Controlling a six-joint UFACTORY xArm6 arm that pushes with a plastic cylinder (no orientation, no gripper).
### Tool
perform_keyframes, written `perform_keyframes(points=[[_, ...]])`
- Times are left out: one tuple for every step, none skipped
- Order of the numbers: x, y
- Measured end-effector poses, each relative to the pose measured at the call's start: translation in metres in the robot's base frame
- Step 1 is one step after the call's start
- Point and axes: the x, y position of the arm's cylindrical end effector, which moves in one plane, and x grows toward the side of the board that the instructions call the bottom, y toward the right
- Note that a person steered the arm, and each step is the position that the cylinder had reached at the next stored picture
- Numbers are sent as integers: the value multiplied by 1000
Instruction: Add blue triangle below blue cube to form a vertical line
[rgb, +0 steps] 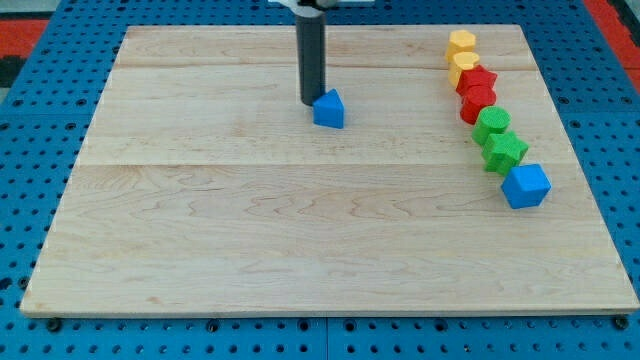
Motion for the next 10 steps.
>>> perform_keyframes(points=[[44,23],[62,55],[52,73],[51,92],[37,109],[41,118],[86,121],[114,141],[136,153],[148,139]])
